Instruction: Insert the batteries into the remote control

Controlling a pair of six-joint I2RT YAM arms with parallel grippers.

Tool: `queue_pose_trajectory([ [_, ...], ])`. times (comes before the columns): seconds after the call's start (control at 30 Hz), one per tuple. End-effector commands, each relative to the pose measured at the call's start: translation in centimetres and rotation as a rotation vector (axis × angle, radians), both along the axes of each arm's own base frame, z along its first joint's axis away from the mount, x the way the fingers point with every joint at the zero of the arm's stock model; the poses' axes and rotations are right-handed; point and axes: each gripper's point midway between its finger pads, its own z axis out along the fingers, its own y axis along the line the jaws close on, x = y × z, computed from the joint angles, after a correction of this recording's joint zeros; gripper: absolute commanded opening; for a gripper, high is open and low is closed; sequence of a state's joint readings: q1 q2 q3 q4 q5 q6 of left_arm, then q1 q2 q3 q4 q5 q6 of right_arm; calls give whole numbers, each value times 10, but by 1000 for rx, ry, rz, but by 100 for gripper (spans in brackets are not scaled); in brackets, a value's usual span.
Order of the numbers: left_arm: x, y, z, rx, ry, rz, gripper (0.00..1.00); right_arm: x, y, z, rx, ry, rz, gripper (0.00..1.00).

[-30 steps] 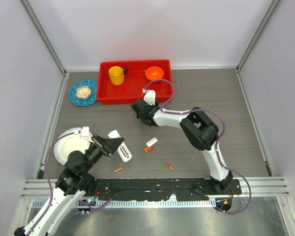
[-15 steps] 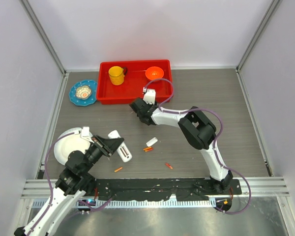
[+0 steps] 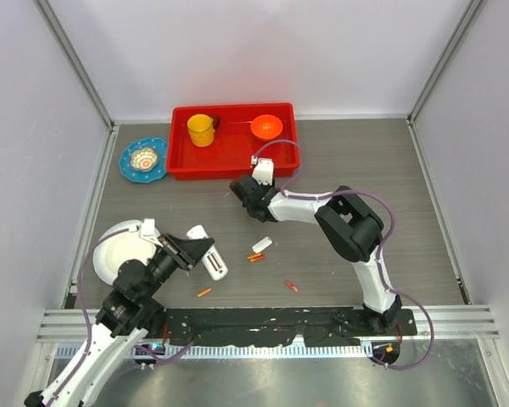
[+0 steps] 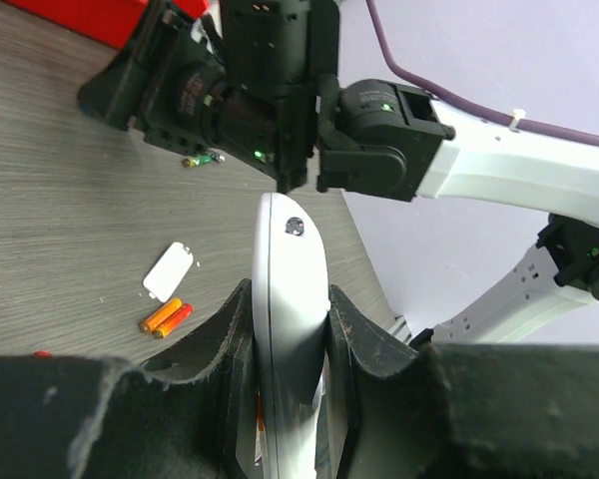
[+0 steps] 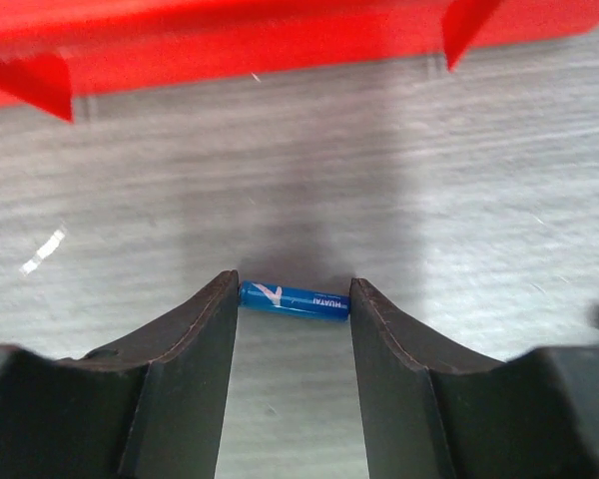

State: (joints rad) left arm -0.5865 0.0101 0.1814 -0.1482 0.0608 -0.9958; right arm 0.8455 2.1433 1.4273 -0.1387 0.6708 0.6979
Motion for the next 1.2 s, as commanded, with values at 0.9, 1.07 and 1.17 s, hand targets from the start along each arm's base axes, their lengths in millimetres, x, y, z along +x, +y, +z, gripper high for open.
queue_pose_trajectory([
  [0.9,7,-25,10,-119,-56,-98,0,-152,-99,32,-171,329,658,13],
  [1.07,7,-25,8,-116,-53,-96,0,-156,-102,23,-171,353,655,16],
  [1.17,8,-25,7,-114,-49,-93,0,-157,-110,14,-169,376,643,20],
])
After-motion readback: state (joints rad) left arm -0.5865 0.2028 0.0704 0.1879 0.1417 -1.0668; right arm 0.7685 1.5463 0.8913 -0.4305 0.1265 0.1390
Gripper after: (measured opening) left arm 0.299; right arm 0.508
